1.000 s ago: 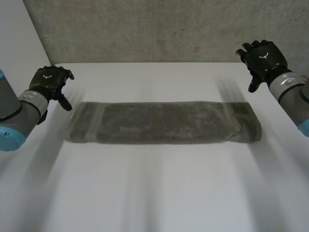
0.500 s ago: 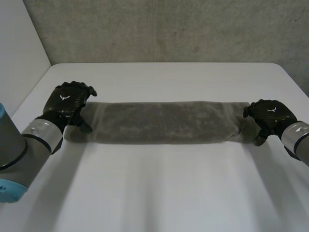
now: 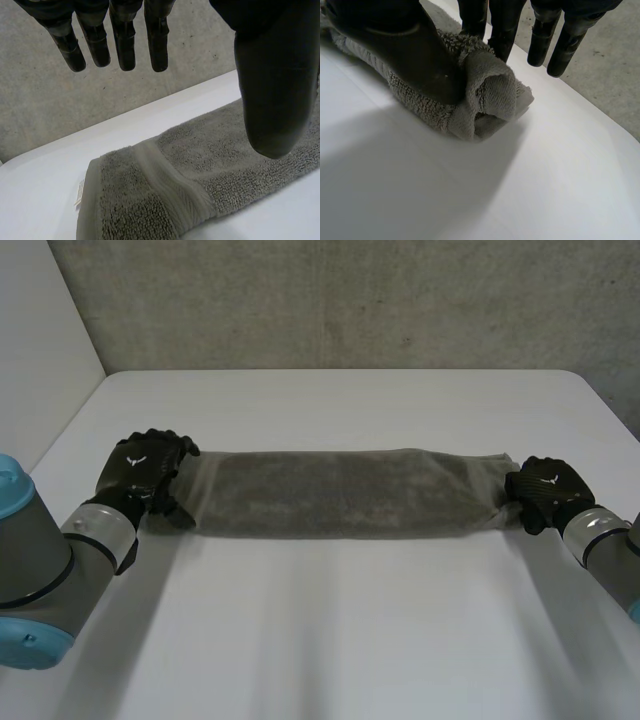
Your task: Fold the towel.
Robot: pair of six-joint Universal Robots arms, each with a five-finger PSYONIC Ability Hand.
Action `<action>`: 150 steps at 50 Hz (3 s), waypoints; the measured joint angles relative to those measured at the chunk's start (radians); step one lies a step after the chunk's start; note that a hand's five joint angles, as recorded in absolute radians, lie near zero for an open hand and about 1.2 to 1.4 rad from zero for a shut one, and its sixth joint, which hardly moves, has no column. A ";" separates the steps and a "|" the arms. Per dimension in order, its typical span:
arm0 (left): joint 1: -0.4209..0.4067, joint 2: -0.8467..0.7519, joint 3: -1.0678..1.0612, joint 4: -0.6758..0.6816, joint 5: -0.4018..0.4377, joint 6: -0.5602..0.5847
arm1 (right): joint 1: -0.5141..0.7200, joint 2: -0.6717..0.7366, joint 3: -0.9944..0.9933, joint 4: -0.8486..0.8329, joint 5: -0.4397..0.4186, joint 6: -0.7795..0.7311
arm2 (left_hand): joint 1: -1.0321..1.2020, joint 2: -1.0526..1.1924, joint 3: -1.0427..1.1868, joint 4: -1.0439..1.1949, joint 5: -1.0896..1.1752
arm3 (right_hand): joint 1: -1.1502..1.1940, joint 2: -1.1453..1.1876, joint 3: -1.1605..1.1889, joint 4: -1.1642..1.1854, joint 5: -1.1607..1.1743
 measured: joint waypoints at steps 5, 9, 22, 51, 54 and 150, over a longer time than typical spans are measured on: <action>0.003 0.004 -0.012 0.006 0.001 0.001 | -0.016 0.007 -0.002 -0.012 -0.004 -0.003 | 0.000 0.000 0.000 0.000 0.000 | 0.001 0.002 0.000 0.000 0.009; 0.005 0.009 -0.018 0.009 0.001 0.001 | -0.054 0.006 -0.006 -0.005 -0.015 -0.008 | 0.000 0.000 0.000 0.000 0.000 | 0.002 0.002 0.000 0.000 0.009; 0.028 0.011 -0.024 0.010 0.000 0.004 | -0.330 -0.028 -0.204 0.218 -0.167 -0.176 | 0.000 0.000 0.000 0.000 -0.001 | 0.007 0.002 0.000 0.000 0.010; 0.033 0.016 -0.024 0.010 -0.015 0.007 | 0.726 0.259 -0.710 0.309 0.034 -0.184 | 0.000 -0.003 0.000 0.000 -0.002 | -0.033 -0.022 0.000 0.000 -0.031; 0.033 0.015 -0.024 0.010 -0.015 0.008 | 0.764 0.330 -0.756 0.307 0.063 -0.187 | -0.004 -0.004 0.000 0.000 -0.002 | -0.325 -0.317 0.000 0.000 -0.315; -0.259 -0.325 0.375 -0.081 -0.211 -0.049 | 0.264 -0.115 0.201 -0.130 -0.021 0.052 | -0.030 -0.025 0.000 0.000 -0.026 | -0.510 -0.485 0.000 0.000 -0.516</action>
